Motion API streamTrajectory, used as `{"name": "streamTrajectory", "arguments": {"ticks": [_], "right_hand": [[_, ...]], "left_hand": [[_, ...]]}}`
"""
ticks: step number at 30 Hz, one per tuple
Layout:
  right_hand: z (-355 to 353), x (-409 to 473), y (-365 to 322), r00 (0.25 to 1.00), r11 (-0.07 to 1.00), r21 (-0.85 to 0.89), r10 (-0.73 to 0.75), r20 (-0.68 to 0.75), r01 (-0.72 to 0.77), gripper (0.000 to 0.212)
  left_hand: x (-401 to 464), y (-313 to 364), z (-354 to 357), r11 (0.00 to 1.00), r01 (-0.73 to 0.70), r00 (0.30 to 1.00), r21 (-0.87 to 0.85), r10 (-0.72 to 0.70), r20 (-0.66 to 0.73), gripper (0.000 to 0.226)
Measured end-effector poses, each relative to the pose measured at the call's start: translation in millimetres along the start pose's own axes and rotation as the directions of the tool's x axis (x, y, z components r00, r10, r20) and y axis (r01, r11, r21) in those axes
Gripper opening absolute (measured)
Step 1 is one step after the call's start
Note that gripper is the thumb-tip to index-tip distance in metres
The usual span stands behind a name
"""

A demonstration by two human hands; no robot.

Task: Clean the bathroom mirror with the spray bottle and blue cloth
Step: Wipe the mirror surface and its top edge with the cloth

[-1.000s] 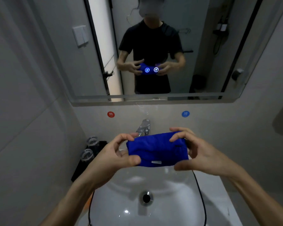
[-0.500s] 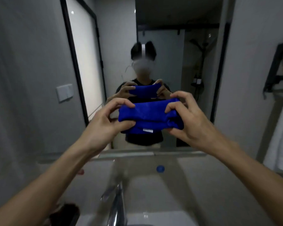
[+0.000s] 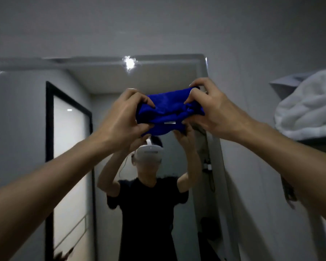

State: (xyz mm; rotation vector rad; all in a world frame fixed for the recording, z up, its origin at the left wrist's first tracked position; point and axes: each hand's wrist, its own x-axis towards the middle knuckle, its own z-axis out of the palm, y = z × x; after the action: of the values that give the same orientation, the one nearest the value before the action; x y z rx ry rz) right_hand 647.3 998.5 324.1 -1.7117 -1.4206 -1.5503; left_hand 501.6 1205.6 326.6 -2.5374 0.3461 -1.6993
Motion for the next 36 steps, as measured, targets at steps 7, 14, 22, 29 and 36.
{"name": "streamTrajectory", "arguments": {"ticks": [7, 14, 22, 29, 36], "right_hand": [[12, 33, 59, 0.998, 0.986, -0.152, 0.064, -0.014, -0.065, 0.028], [27, 48, 80, 0.991, 0.850, -0.523, -0.009, -0.135, -0.063, 0.028], [12, 96, 89, 0.998, 0.874, -0.483, 0.020, -0.067, -0.050, 0.043], [9, 128, 104, 0.993, 0.867, -0.485, 0.078, -0.091, -0.113, 0.059], [18, 110, 102, 0.992, 0.820, -0.558, 0.097, -0.077, -0.124, 0.057]], "left_hand": [[78, -13, 52, 0.985, -0.105, 0.994, 0.139, 0.107, -0.007, 0.043], [110, -13, 74, 0.711, -0.227, 0.940, 0.665, 0.339, -0.042, 0.045], [153, -16, 64, 0.755, -0.314, 0.919, 0.576, 0.394, -0.015, 0.049], [188, -14, 56, 0.821, -0.215, 0.959, 0.528, 0.281, -0.046, 0.057], [172, -19, 63, 0.756, -0.270, 0.936, 0.596, 0.350, -0.020, 0.048]]}}
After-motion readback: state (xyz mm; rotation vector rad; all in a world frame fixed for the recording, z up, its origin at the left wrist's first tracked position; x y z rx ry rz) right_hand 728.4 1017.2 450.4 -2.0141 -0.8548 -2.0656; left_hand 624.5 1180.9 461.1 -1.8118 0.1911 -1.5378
